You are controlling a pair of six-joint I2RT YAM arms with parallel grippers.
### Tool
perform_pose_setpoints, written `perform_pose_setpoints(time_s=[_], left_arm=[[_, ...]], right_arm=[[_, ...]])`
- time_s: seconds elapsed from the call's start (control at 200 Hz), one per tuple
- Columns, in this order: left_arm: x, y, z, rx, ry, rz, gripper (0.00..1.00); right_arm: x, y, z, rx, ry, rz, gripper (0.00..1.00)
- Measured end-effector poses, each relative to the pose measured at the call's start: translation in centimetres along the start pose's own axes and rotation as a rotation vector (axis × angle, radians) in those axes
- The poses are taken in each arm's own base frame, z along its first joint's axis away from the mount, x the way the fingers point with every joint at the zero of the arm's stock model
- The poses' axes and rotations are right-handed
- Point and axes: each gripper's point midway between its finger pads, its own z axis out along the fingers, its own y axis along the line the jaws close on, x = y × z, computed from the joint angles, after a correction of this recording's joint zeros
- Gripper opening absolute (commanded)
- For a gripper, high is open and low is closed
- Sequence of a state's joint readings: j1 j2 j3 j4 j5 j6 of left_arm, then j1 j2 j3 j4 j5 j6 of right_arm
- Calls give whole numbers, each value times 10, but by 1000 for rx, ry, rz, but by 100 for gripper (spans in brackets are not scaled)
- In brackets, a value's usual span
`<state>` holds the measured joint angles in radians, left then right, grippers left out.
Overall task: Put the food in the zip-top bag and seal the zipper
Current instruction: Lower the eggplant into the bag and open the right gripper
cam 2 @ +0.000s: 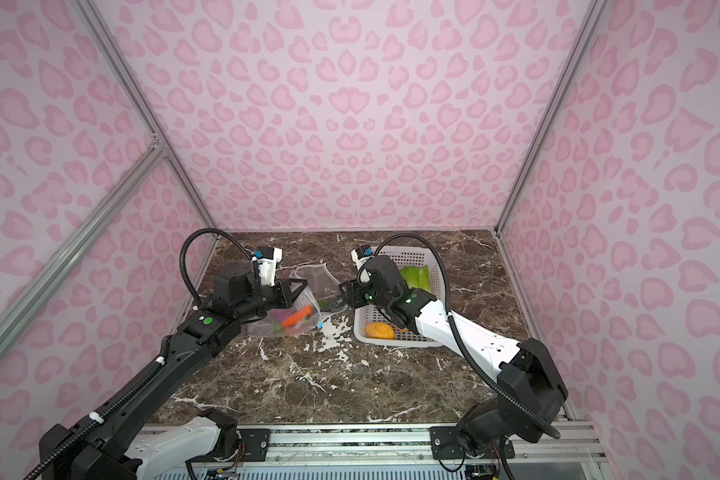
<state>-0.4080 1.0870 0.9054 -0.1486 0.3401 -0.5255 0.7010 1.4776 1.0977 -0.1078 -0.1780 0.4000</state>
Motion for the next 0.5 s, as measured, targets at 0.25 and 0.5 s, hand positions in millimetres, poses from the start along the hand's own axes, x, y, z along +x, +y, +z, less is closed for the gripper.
perform_pose_setpoints(time_s=[0.25, 0.5], left_arm=[[-1, 1, 0, -5, -5, 1, 2], [-3, -1, -2, 0, -12, 4, 2]], right_arm=[[23, -7, 18, 0, 72, 14, 39], [35, -13, 35, 8, 113, 42, 38]])
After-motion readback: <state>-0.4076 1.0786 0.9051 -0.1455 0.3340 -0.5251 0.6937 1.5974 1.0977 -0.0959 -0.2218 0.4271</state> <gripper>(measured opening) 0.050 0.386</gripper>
